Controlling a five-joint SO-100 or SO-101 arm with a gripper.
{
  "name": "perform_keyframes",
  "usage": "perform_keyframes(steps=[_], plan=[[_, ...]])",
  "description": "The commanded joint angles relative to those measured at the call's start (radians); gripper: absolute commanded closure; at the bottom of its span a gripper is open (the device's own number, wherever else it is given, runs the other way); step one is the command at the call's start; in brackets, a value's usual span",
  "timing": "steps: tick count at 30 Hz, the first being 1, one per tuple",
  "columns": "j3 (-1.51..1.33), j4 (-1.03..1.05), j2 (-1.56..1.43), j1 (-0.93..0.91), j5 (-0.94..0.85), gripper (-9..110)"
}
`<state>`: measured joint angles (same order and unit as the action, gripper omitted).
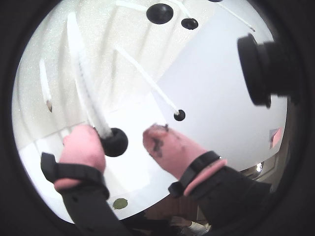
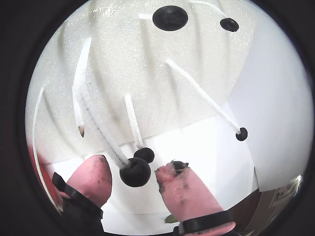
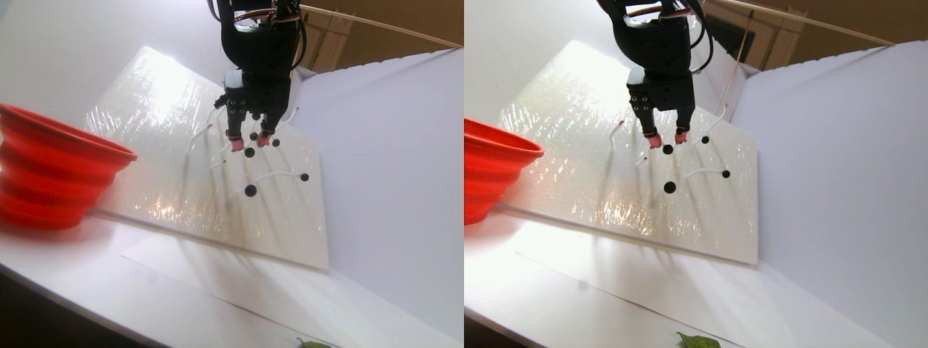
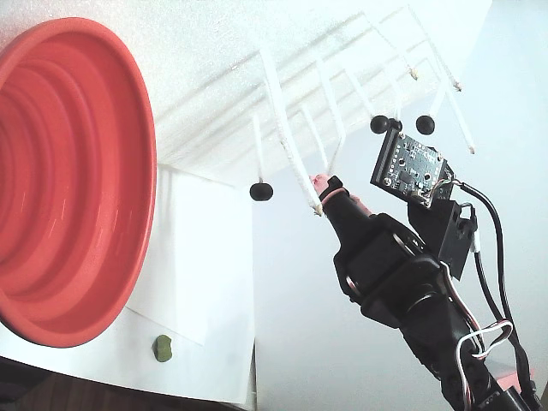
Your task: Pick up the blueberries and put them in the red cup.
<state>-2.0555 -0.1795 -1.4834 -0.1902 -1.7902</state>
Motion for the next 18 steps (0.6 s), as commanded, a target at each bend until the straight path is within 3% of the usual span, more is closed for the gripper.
perform_keyframes(steps=[1, 18], plan=[[0.092, -0.040, -0.008, -0.025, -0.006, 82], [0.118, -0.057, 0.034, -0.023, 0.012, 83]])
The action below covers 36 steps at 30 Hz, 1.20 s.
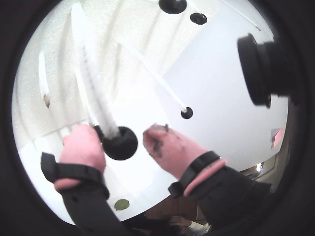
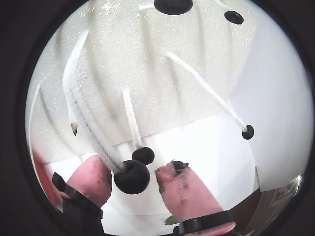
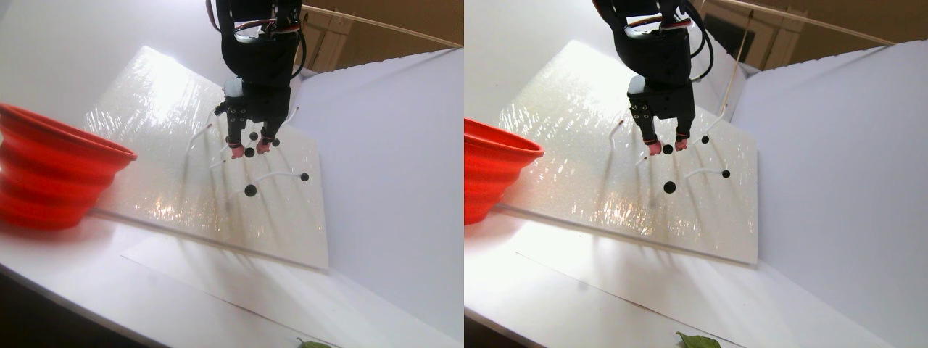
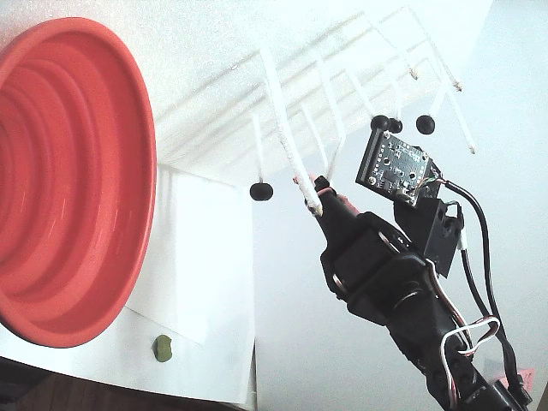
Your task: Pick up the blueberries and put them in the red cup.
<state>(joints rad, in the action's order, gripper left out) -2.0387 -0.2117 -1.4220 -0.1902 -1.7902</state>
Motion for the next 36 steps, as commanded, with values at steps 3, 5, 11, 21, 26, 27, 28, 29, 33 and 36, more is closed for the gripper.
perform_keyframes(steps=[3, 5, 11, 21, 26, 27, 28, 29, 33, 36], plan=[[0.106, -0.025, -0.023, -0.021, 0.014, 83], [0.106, -0.025, -0.020, -0.021, 0.014, 83], [0.106, -0.025, -0.012, -0.021, 0.012, 86], [0.112, -0.031, 0.009, -0.015, 0.014, 87], [0.110, -0.037, 0.018, -0.014, 0.017, 88], [0.110, -0.037, 0.018, -0.012, 0.018, 88], [0.110, -0.037, 0.018, -0.012, 0.018, 88], [0.110, -0.037, 0.017, -0.011, 0.018, 88], [0.098, -0.037, 0.002, -0.008, 0.021, 89], [0.078, -0.037, -0.021, -0.005, 0.021, 89]])
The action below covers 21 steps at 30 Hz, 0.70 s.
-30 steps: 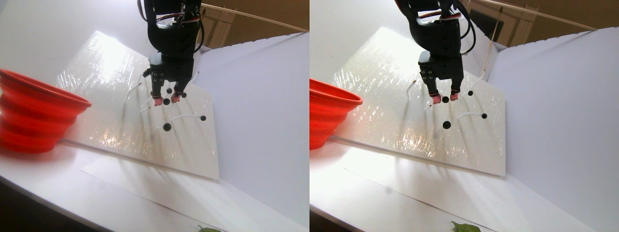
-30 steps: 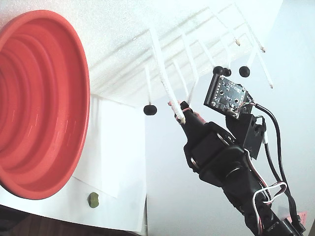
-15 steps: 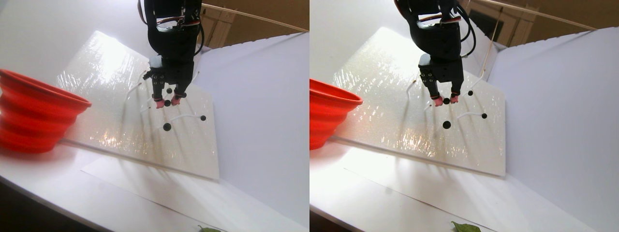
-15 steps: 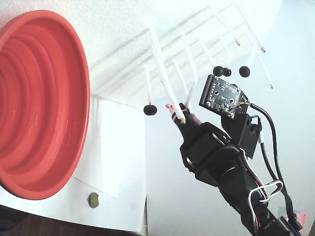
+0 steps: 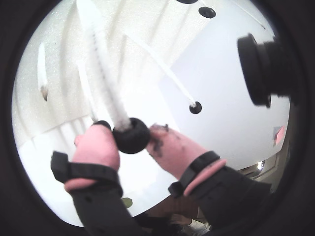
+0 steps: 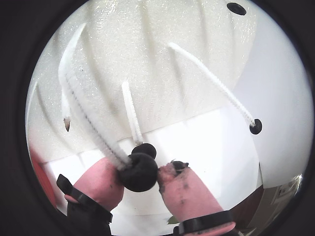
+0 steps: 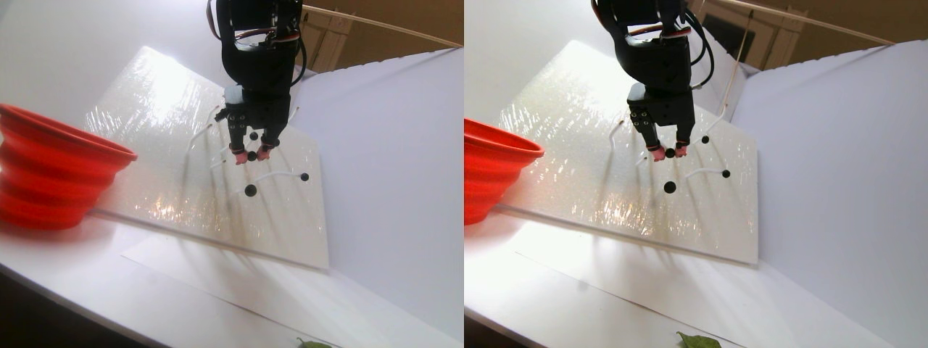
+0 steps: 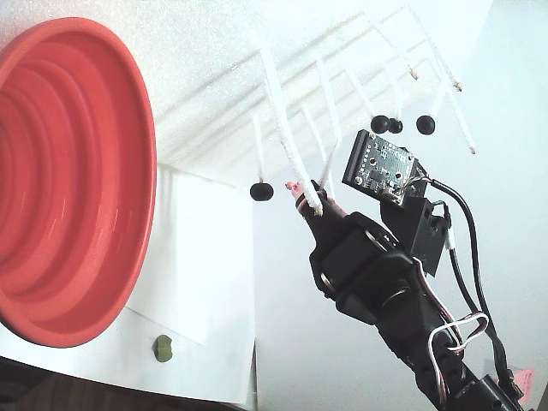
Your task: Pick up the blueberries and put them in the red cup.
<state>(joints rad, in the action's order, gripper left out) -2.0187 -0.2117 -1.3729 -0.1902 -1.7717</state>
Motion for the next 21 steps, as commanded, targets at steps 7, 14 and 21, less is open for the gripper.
perform_keyframes(steps=[7, 14, 21], plan=[[0.002, -0.035, -0.129, -0.005, -0.006, 90], [-0.054, -0.031, -0.178, -0.003, -0.014, 90], [-0.095, -0.018, -0.229, 0.006, -0.012, 90]])
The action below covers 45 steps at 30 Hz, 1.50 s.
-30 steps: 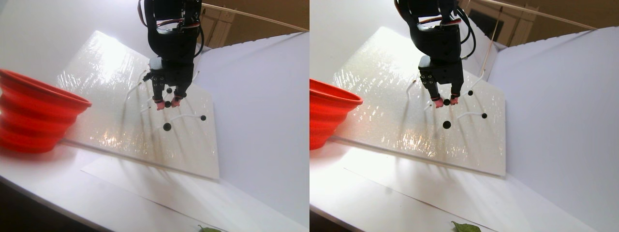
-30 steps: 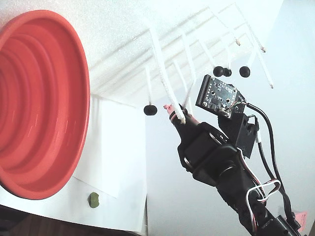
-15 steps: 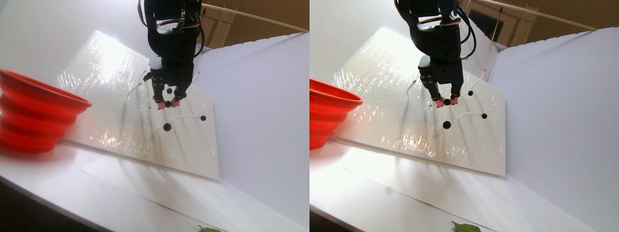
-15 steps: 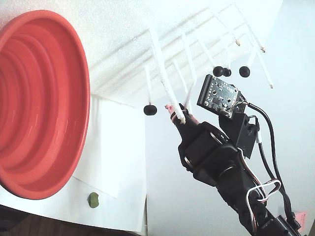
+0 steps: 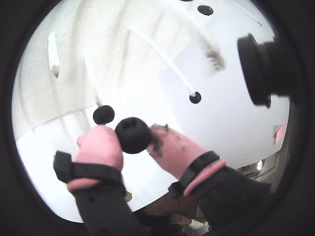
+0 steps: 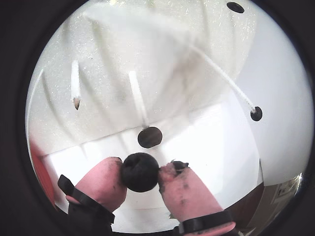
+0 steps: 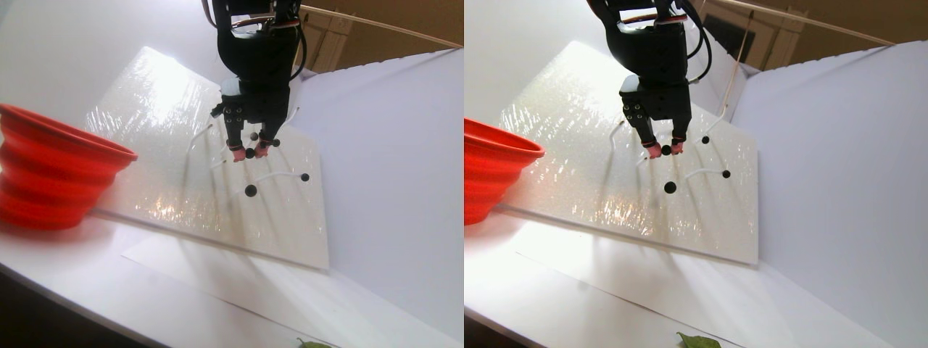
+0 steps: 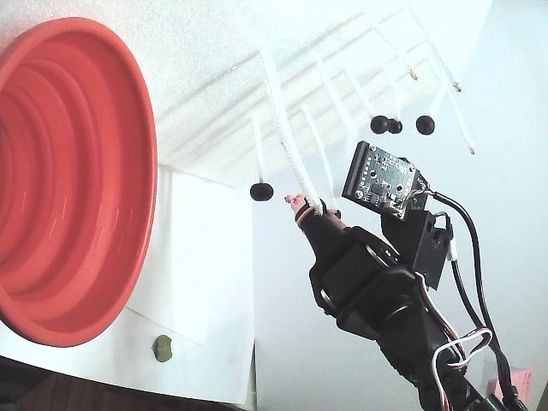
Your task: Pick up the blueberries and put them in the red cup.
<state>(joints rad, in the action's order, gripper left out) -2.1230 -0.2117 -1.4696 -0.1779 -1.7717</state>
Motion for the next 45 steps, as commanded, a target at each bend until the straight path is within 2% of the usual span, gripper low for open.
perform_keyframes(steps=[1, 18, 45], plan=[[0.002, -0.015, -0.141, -0.005, -0.012, 90], [-0.107, 0.055, -0.287, 0.060, 0.037, 90], [-0.199, 0.272, -0.532, 0.293, 0.230, 90]])
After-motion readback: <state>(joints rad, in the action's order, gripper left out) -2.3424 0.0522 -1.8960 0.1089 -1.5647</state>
